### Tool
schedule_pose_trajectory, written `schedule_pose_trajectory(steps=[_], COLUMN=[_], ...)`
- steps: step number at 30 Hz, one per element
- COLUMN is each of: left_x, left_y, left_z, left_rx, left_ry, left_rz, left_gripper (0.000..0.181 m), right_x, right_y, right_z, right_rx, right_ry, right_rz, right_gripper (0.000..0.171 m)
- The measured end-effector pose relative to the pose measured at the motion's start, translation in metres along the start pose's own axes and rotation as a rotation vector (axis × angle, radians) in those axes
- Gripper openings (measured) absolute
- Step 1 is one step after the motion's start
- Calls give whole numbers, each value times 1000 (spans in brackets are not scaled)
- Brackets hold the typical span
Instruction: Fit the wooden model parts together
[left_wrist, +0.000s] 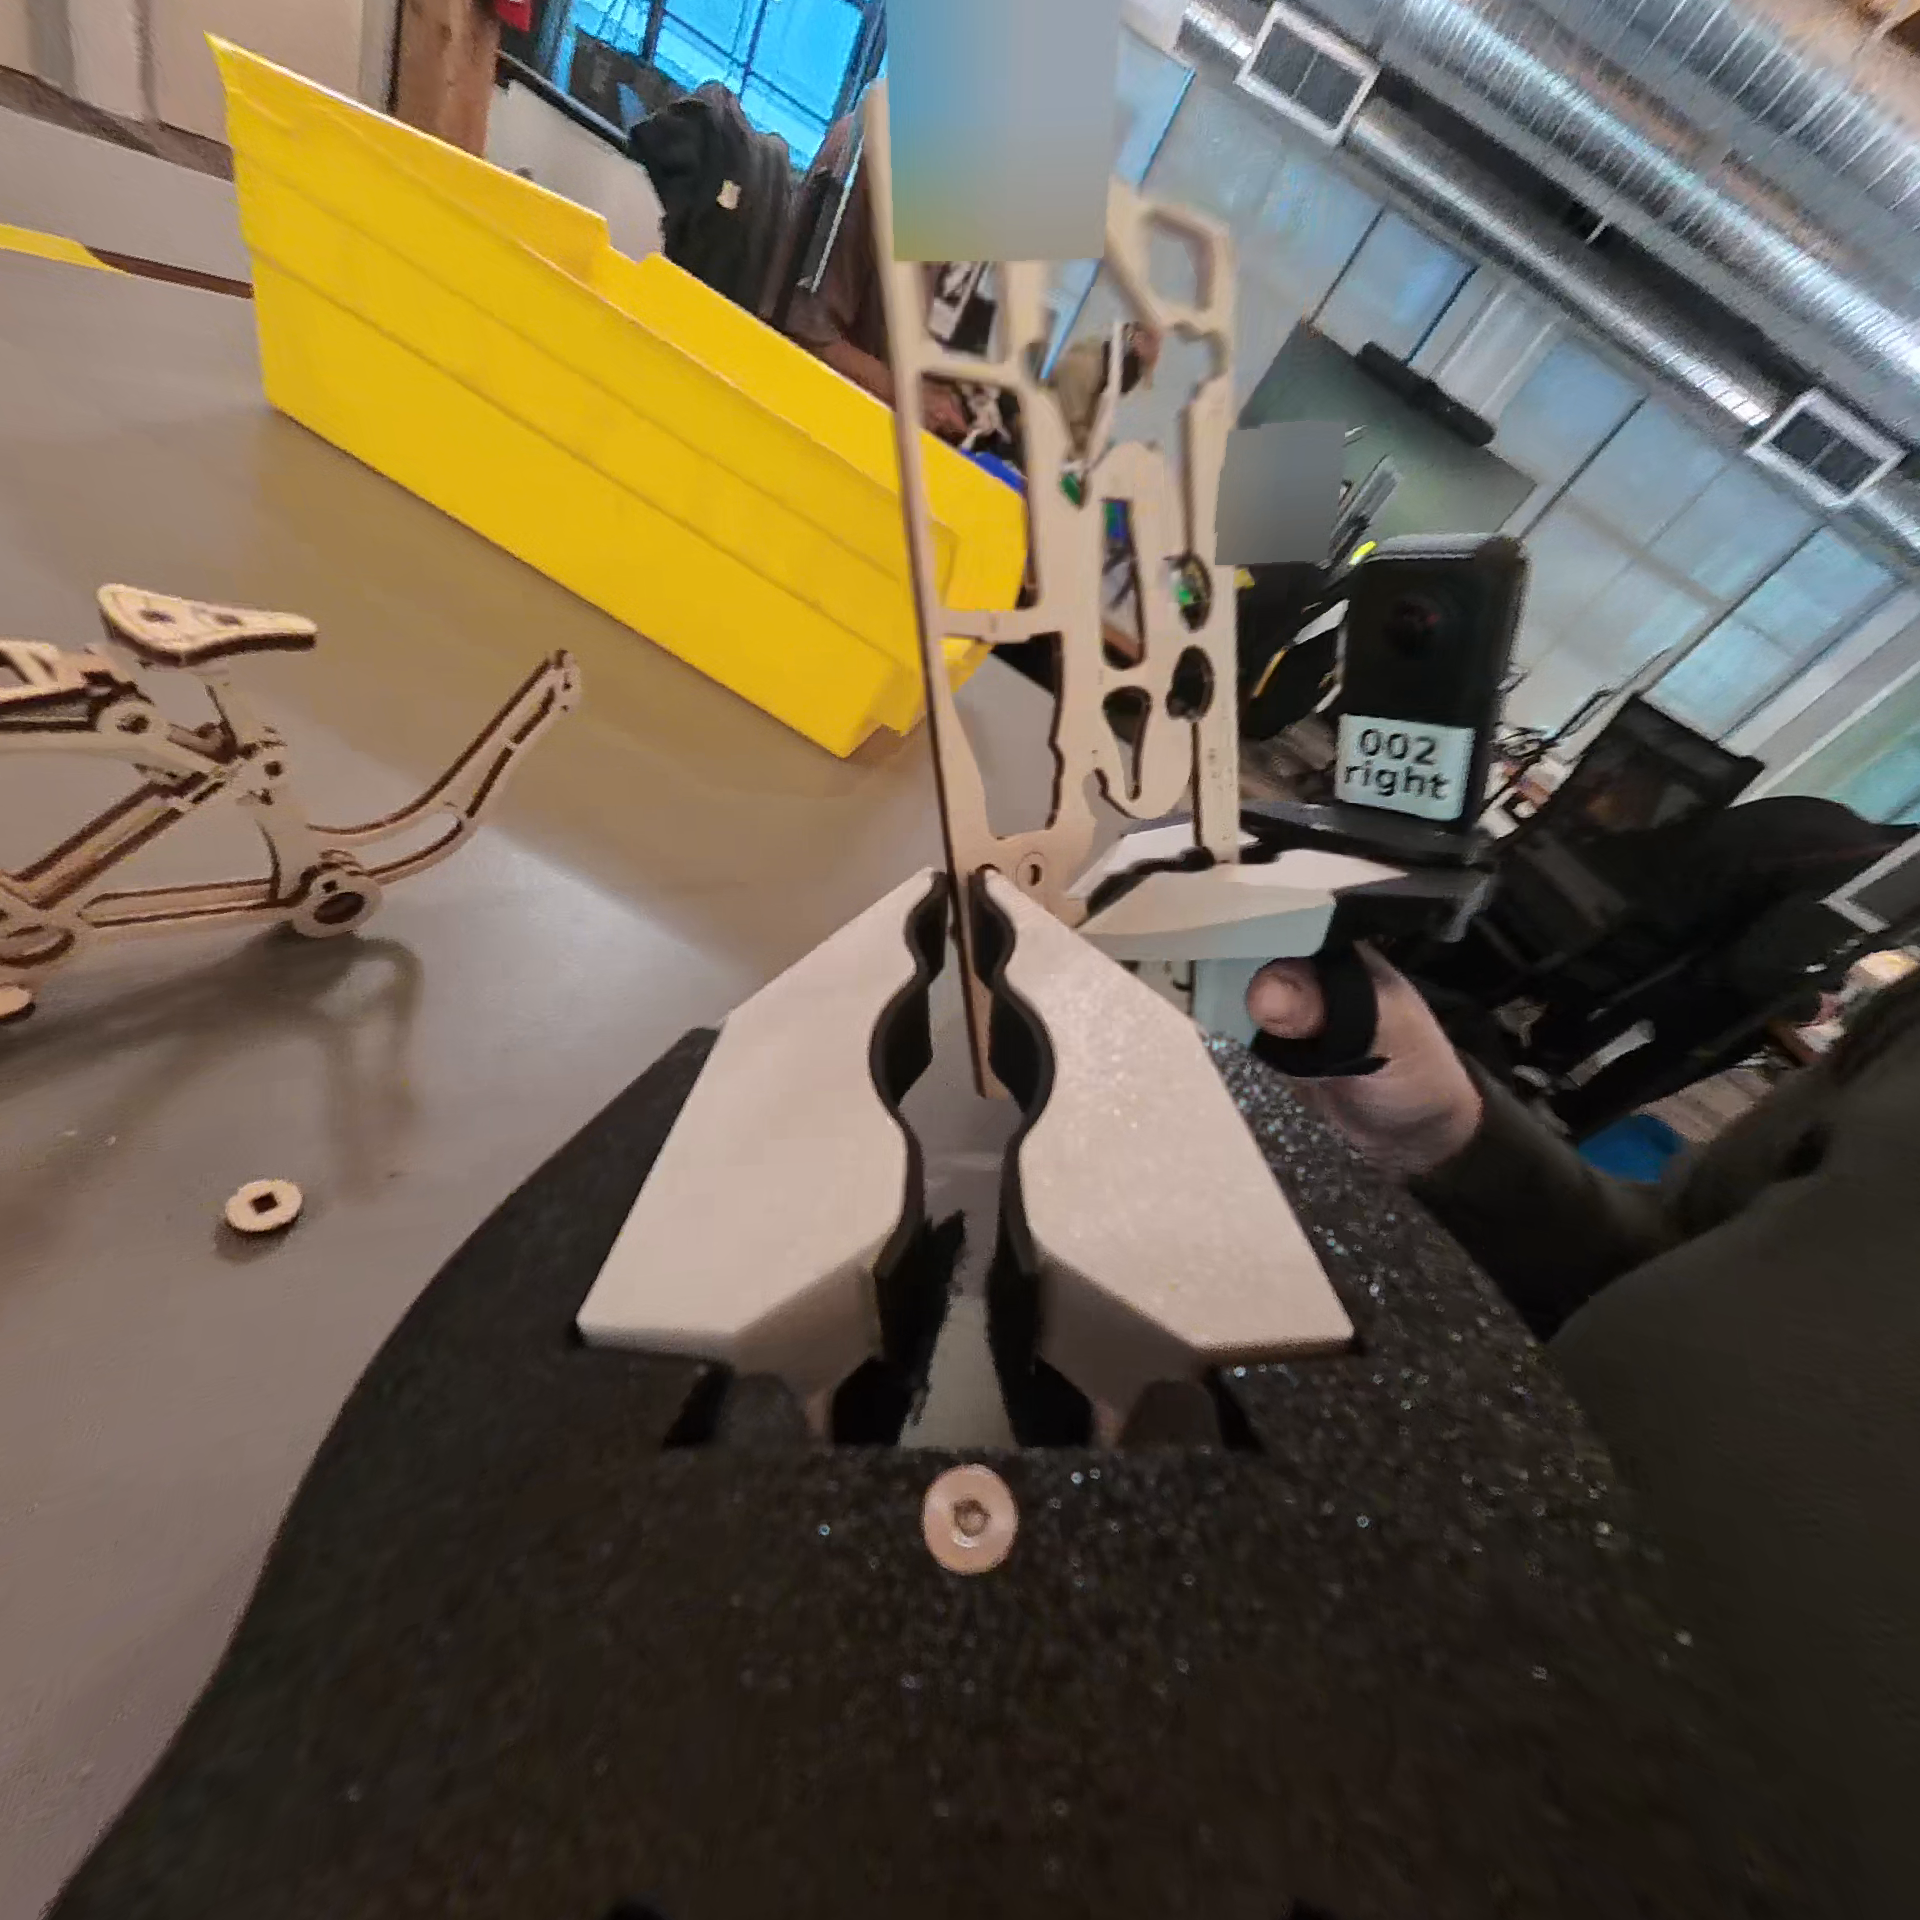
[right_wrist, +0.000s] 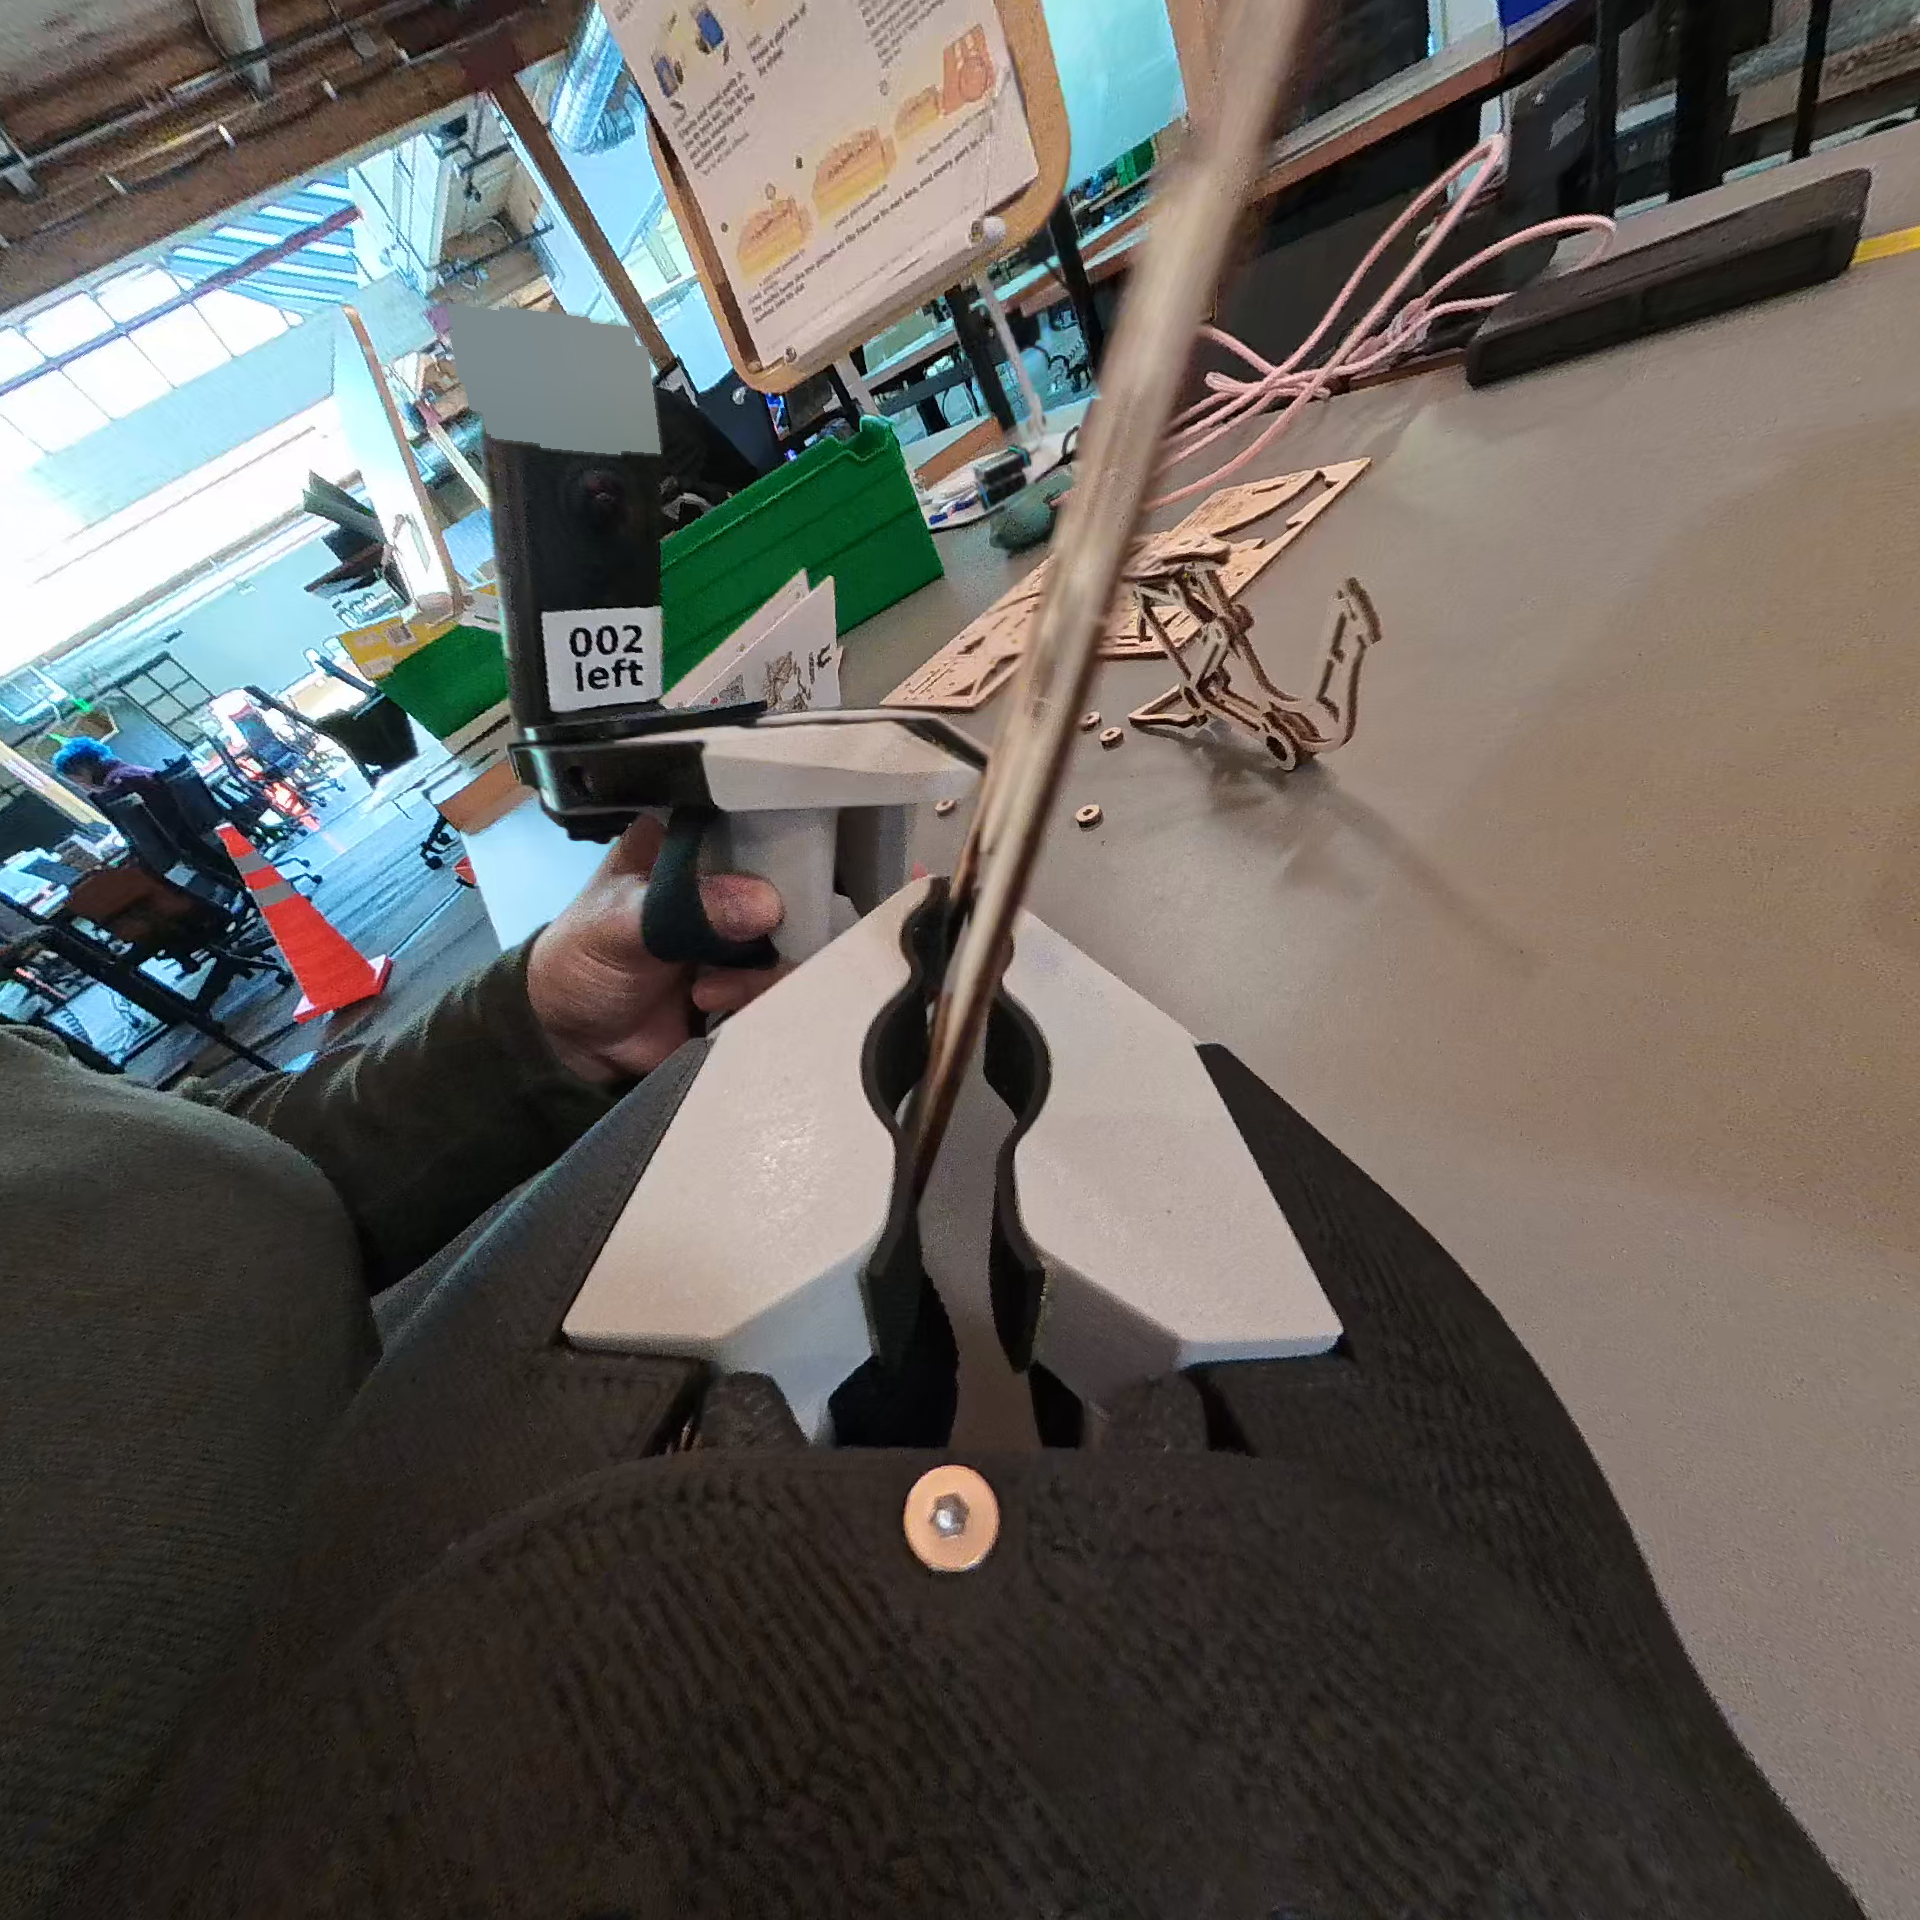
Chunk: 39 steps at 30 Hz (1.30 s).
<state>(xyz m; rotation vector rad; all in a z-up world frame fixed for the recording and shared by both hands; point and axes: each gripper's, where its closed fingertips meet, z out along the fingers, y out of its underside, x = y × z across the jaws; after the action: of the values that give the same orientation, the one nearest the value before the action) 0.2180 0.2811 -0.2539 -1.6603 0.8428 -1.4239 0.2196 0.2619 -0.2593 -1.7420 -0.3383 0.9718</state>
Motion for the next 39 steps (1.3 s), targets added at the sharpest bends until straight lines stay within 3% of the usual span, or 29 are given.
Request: schedule_pose_trajectory(steps=[3, 7, 11, 14, 16, 26, 39], left_x=[0, 1, -3, 6, 17, 26, 31], left_y=[0, 2, 4, 1, -2, 3, -1], left_z=[1, 1, 5, 3, 1, 4, 1], left_rx=[-6, -18, -40, -7, 8, -34, -4], left_ry=[-39, 14, -82, 6, 124, 232, 267], left_rz=[72, 7, 112, 66, -28, -116, -124], left_gripper=[2, 4, 3, 3, 23, 9, 6], right_x=[0, 0, 4, 3, 2, -11, -16], right_y=[0, 0, 1, -3, -4, -6, -7], right_z=[0, 0, 1, -2, -3, -4, -5], right_rx=[-2, 1, -9, 29, 36, 51, 61], right_ry=[6, 6, 32, -3, -18, -117, -154], right_rz=[-8, -5, -4, 32, 39, 41, 46], right_gripper=[1, 1, 1, 0, 0, 0, 1])
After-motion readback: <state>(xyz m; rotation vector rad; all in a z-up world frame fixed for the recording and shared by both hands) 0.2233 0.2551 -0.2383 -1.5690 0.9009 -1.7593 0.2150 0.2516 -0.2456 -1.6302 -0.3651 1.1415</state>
